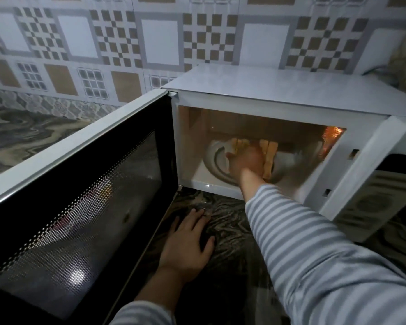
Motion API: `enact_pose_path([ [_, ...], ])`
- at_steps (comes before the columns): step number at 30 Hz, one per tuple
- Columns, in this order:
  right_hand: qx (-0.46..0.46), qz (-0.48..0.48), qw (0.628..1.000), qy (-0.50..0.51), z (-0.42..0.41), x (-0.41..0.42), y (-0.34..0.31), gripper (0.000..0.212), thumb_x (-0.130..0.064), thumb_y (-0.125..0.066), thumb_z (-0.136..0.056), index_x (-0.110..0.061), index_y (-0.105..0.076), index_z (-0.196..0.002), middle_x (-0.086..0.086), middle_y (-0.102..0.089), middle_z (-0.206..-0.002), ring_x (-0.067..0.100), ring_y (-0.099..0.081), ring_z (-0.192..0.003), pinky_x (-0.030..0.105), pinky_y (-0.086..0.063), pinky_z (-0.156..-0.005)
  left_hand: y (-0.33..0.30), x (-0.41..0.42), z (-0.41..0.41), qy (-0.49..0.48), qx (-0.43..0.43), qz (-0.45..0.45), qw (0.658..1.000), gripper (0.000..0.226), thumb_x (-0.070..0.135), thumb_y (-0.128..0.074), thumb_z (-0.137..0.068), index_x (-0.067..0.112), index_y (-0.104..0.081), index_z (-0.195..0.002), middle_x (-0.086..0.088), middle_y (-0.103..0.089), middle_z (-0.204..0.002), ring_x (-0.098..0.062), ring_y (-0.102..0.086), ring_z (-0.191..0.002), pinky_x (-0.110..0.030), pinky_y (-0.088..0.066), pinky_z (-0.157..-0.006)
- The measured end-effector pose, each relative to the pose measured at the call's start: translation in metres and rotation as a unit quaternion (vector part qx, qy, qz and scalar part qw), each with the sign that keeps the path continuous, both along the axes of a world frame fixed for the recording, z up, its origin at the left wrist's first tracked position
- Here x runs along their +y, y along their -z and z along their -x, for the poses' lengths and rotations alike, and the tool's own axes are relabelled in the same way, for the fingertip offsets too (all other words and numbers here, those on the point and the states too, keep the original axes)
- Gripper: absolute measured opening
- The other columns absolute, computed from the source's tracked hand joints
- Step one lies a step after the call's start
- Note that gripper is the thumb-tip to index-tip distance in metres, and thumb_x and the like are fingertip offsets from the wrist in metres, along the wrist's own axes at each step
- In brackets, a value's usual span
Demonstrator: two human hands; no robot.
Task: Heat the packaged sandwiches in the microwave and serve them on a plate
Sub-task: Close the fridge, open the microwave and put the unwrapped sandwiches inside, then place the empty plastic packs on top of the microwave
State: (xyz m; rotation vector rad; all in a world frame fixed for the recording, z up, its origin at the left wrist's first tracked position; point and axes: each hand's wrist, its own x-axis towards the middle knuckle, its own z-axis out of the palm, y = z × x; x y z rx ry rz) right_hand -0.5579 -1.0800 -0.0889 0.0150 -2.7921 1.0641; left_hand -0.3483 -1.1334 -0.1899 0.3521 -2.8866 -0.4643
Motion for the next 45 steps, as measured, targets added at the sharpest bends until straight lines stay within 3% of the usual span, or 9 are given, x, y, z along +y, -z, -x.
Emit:
enact_pose_path([
  [2, 0.021, 0.031, 0.999, 0.010, -0.008, 0.011, -0.005, 0.042, -0.041, -0.052, -0.090, -0.013, -0.057, -0.122, 0.010, -0.060, -0.123, 0.030, -0.056, -0.114, 0.042, -0.045, -0.098, 0.000, 0.001, 0.000, 0.001, -0.006, 0.006, 1.000, 0.073, 0.062, -0.012, -0.081, 0.035, -0.028, -0.147, 0.014, -0.021, -0.158, -0.004, -0.009, -0.146, -0.033, -0.002, -0.120],
  [5, -0.007, 0.032, 0.999, 0.006, -0.033, 0.037, -0.020, 0.027, -0.020, -0.046, -0.095, -0.008, -0.060, -0.115, 0.012, -0.061, -0.119, 0.031, -0.057, -0.112, 0.037, -0.048, -0.092, -0.001, 0.003, -0.002, 0.001, -0.016, 0.009, 1.000, 0.069, 0.059, -0.016, -0.086, 0.032, -0.030, -0.147, 0.011, -0.025, -0.157, -0.006, -0.013, -0.147, -0.034, -0.007, -0.119],
  [11, -0.095, -0.024, 0.988, -0.118, -0.119, 0.105, -0.037, 0.041, -0.031, -0.056, -0.091, -0.019, -0.054, -0.130, 0.006, -0.056, -0.131, 0.029, -0.055, -0.115, 0.031, -0.044, -0.088, -0.021, 0.029, -0.021, 0.044, 0.061, -0.086, 0.993, 0.040, 0.036, -0.036, -0.099, 0.020, -0.051, -0.132, -0.001, -0.053, -0.136, -0.019, -0.048, -0.127, -0.034, -0.036, -0.107],
  [16, -0.096, 0.005, 0.989, -0.109, -0.194, 0.158, -0.020, 0.045, -0.025, -0.052, -0.096, -0.019, -0.043, -0.140, 0.008, -0.050, -0.138, 0.027, -0.052, -0.120, 0.029, -0.043, -0.090, -0.046, 0.065, -0.052, 0.078, 0.086, -0.213, 0.970, 0.040, 0.033, -0.042, -0.100, 0.015, -0.050, -0.135, -0.006, -0.052, -0.138, -0.020, -0.045, -0.128, -0.030, -0.033, -0.110],
  [21, -0.118, 0.028, 0.989, -0.088, -0.249, 0.185, 0.010, 0.054, -0.022, -0.048, -0.097, -0.026, -0.029, -0.147, 0.005, -0.041, -0.146, 0.026, -0.047, -0.127, 0.033, -0.039, -0.098, -0.047, 0.090, -0.073, 0.073, 0.052, -0.315, 0.945, 0.038, 0.043, -0.052, -0.093, 0.029, -0.052, -0.129, -0.001, -0.054, -0.133, -0.017, -0.052, -0.122, -0.037, -0.041, -0.106],
  [25, -0.134, 0.016, 0.988, -0.069, -0.275, 0.198, 0.026, 0.048, -0.020, -0.052, -0.094, -0.022, -0.038, -0.139, 0.005, -0.052, -0.136, 0.026, -0.053, -0.119, 0.036, -0.045, -0.096, -0.044, 0.098, -0.091, 0.076, 0.022, -0.312, 0.947, 0.043, 0.037, -0.062, -0.089, 0.029, -0.049, -0.130, 0.001, -0.055, -0.132, -0.016, -0.051, -0.121, -0.035, -0.041, -0.105],
  [31, -0.182, 0.162, 0.970, -0.014, -0.289, 0.203, 0.050, 0.031, -0.005, -0.065, -0.083, -0.017, -0.059, -0.111, 0.004, -0.065, -0.102, 0.022, -0.065, -0.086, 0.037, -0.058, -0.073, -0.037, 0.104, -0.112, 0.052, -0.032, -0.452, 0.890, 0.042, 0.014, -0.067, -0.088, 0.032, -0.049, -0.121, -0.006, -0.065, -0.108, -0.015, -0.069, -0.068, -0.028, -0.057, -0.055],
  [39, -0.212, 0.288, 0.934, 0.019, -0.290, 0.201, 0.060, 0.022, -0.001, -0.065, -0.085, -0.020, -0.061, -0.096, 0.006, -0.066, -0.088, 0.019, -0.066, -0.071, 0.031, -0.059, -0.061, -0.031, 0.109, -0.113, 0.004, -0.017, -0.521, 0.853, 0.047, -0.001, -0.069, -0.084, 0.017, -0.053, -0.124, -0.020, -0.063, -0.110, -0.006, -0.063, -0.045, -0.016, -0.048, -0.041],
  [45, -0.215, 0.287, 0.933, 0.020, -0.287, 0.197, 0.056, 0.024, 0.001, -0.064, -0.085, -0.021, -0.061, -0.091, 0.011, -0.070, -0.097, 0.021, -0.068, -0.073, 0.024, -0.055, -0.049, -0.034, 0.115, -0.113, -0.023, -0.016, -0.533, 0.846, 0.049, 0.000, -0.068, -0.085, 0.010, -0.051, -0.130, -0.010, -0.064, -0.074, -0.003, -0.060, -0.041, -0.015, -0.048, -0.041],
])
